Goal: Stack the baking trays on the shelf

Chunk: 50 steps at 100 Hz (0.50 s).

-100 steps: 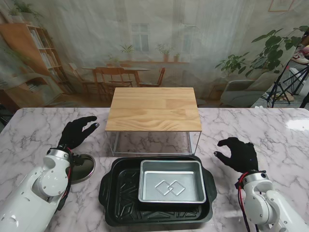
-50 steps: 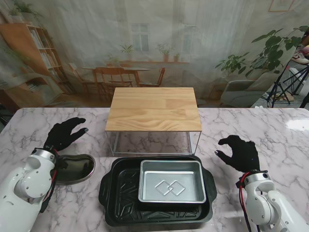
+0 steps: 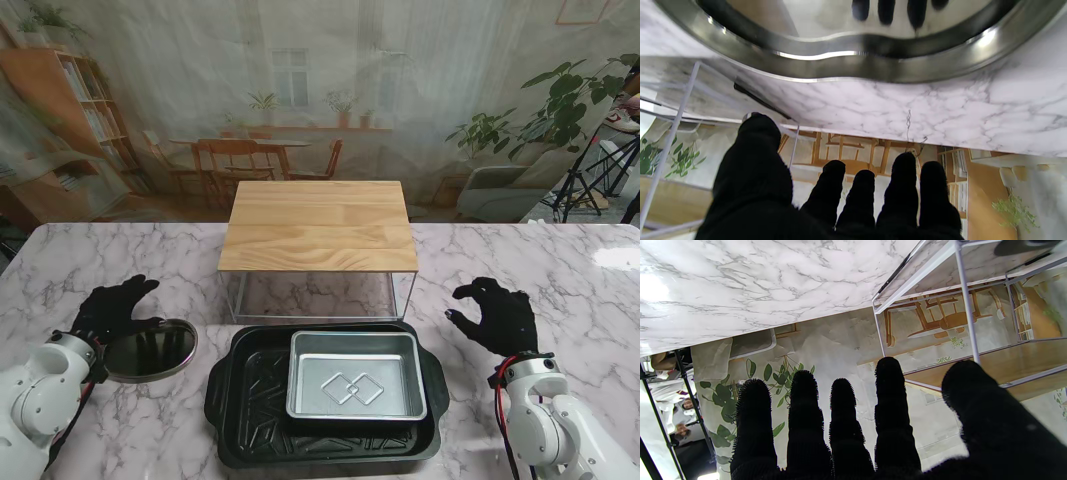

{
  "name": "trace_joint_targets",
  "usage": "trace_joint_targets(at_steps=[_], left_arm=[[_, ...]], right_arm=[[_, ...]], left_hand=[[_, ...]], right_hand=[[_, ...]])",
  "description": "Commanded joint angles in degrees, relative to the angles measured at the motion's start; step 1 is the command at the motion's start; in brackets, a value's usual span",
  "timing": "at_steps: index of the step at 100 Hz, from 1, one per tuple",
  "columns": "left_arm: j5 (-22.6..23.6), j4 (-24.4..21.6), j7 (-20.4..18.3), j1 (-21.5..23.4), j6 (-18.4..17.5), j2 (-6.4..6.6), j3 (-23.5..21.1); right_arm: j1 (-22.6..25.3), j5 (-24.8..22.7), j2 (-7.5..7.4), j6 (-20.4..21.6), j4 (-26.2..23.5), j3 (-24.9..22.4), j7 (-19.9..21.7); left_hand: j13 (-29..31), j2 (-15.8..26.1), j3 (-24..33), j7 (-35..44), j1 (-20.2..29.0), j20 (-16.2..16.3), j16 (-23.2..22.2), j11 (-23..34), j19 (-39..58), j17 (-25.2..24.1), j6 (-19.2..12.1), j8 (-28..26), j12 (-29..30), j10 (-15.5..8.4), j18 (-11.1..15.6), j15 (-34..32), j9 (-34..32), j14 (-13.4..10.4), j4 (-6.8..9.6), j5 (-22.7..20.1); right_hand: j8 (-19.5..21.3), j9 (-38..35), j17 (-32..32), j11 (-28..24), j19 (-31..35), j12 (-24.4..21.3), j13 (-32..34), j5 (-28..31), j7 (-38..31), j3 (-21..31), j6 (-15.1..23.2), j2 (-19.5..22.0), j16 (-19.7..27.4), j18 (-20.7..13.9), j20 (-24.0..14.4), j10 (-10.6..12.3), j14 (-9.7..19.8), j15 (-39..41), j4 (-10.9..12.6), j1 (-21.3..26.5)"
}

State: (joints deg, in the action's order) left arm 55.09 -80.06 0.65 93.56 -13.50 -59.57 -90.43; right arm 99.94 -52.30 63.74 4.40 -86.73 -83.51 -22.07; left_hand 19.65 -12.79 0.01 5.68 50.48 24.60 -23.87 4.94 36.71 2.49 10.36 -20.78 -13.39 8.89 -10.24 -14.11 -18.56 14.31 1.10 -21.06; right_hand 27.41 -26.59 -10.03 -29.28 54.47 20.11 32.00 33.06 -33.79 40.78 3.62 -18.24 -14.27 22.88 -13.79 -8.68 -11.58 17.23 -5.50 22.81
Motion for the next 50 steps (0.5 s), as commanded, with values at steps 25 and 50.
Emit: trace_joint_targets(at_steps=[25, 50], left_arm=[[1.1, 3.2, -2.9, -2.6, 2.0, 0.51, 3.5], [3.6, 4.0, -0.6, -3.1, 3.9, 0.56, 5.6]], right_arm=[[0.2, 0.3, 0.32, -0.3, 0.0, 0.1, -0.5], [0.3, 0.4, 0.35, -0.3, -0.1, 0.1, -0.5]], left_hand=[[-7.1, -1.0, 2.4, 5.1, 5.9, -1.0, 0.7, 0.8, -8.9, -4.9, -3.2, -3.6, -0.3, -2.8, 5.6, 4.1, 3.8, -3.5, 1.31, -4.9], [-14.0, -1.2, 4.9, 16.0, 10.6, -1.3, 2.0, 1.7, -25.2, -5.5, -8.0, -15.6, -0.1, -4.5, 10.4, 5.8, 6.9, -6.4, 1.87, -8.8]], right_hand=[[0.3, 2.2, 0.2, -1.5, 0.9, -0.4, -1.5, -3.1, -0.4, -1.0, 0.9, 2.2, -0.3, -1.6, -1.2, 0.0, 1.1, -0.9, 1.4, 0.4], [0.3, 2.4, 0.2, -1.7, 1.0, -0.4, -1.5, -3.2, -0.6, -1.1, 1.0, 2.3, -0.3, -1.6, -1.4, 0.0, 1.1, -0.8, 1.4, 0.3]])
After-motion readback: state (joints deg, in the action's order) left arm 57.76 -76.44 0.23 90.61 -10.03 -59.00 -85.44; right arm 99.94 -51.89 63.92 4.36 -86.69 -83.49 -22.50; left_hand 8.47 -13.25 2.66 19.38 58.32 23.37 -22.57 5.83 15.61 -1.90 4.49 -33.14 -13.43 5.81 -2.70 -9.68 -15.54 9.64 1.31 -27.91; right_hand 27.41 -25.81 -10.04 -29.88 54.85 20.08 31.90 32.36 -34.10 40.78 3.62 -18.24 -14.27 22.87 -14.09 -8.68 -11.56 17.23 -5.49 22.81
